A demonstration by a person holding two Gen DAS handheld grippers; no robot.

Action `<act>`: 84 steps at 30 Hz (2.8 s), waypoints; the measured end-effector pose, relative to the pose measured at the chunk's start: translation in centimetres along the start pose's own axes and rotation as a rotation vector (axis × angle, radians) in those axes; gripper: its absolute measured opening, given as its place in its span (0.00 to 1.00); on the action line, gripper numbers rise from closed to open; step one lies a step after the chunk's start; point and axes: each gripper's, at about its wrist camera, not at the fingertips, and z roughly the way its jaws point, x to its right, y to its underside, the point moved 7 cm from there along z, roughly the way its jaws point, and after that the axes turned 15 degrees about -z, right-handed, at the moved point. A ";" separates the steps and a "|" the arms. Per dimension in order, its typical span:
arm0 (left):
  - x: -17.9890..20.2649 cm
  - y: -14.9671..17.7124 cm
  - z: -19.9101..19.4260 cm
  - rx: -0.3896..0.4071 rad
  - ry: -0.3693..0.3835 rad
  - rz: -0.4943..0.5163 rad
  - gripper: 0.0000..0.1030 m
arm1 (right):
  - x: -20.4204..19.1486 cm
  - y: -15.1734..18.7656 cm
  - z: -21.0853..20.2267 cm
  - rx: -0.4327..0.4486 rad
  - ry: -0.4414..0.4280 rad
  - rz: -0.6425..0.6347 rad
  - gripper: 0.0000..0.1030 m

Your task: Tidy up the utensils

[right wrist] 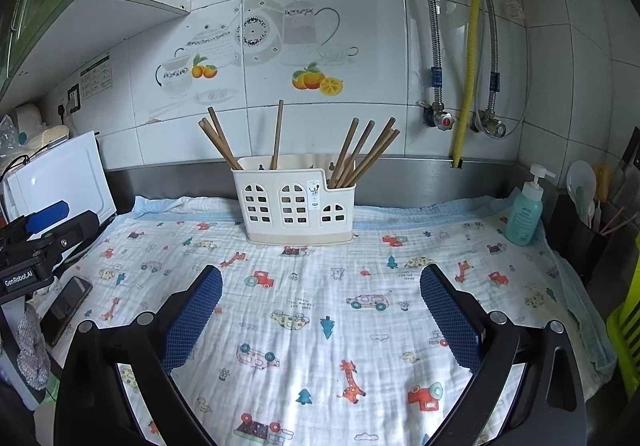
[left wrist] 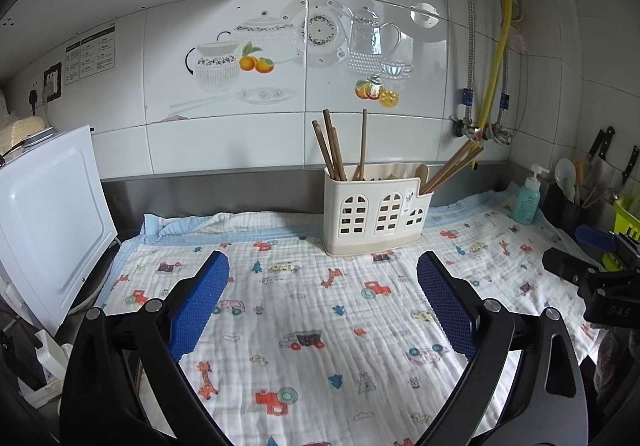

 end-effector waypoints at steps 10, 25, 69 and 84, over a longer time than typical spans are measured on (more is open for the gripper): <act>0.6 1.2 -0.6 -0.022 0.019 0.014 0.92 | 0.5 0.6 -1.0 -0.006 0.012 0.011 0.93; 0.7 2.0 -1.0 -0.033 0.031 0.019 0.92 | 0.3 0.7 -1.9 -0.007 0.017 0.002 0.93; 0.3 3.0 -0.6 -0.062 0.024 0.010 0.92 | -0.8 1.3 -1.4 -0.026 -0.006 -0.010 0.93; 0.3 3.1 -0.5 -0.063 0.029 0.011 0.91 | -0.9 1.3 -1.4 -0.026 -0.010 -0.008 0.93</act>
